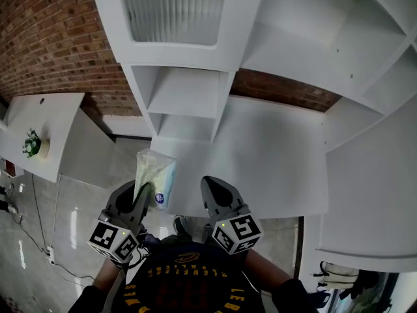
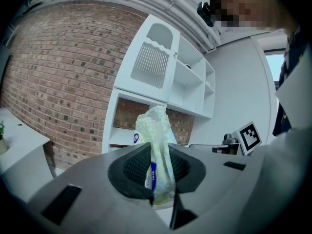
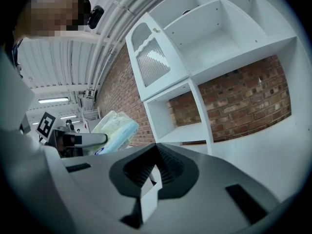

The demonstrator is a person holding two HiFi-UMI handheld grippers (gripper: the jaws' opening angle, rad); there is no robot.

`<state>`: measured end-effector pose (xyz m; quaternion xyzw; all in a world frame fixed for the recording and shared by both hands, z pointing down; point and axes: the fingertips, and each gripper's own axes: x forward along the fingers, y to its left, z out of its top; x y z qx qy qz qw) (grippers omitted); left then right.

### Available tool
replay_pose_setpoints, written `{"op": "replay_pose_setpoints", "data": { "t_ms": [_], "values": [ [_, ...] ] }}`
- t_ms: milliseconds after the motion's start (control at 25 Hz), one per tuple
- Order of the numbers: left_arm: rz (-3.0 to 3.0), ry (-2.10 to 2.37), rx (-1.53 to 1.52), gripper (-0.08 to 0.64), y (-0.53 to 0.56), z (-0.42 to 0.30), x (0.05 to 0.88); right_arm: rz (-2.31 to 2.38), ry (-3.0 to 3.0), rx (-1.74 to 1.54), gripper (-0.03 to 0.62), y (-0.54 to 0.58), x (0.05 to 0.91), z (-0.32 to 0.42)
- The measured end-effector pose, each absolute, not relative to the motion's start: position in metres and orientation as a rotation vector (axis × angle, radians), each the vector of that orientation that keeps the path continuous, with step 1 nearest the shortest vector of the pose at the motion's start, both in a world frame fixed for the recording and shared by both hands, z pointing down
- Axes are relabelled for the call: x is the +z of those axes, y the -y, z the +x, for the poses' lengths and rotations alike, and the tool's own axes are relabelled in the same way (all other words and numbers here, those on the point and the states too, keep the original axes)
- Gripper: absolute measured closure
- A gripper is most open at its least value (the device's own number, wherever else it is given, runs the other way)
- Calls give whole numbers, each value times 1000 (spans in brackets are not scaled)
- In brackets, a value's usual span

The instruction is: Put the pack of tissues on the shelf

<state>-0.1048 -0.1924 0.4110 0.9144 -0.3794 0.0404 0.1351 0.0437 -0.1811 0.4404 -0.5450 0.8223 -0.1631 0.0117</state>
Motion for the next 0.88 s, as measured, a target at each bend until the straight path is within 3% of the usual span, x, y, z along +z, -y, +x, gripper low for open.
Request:
{"op": "replay_pose_setpoints", "data": {
  "t_ms": [880],
  "values": [
    [2801,1073,256,499,276,-70,406,-1699,-2545,-413,597,241,415,64]
  ]
}}
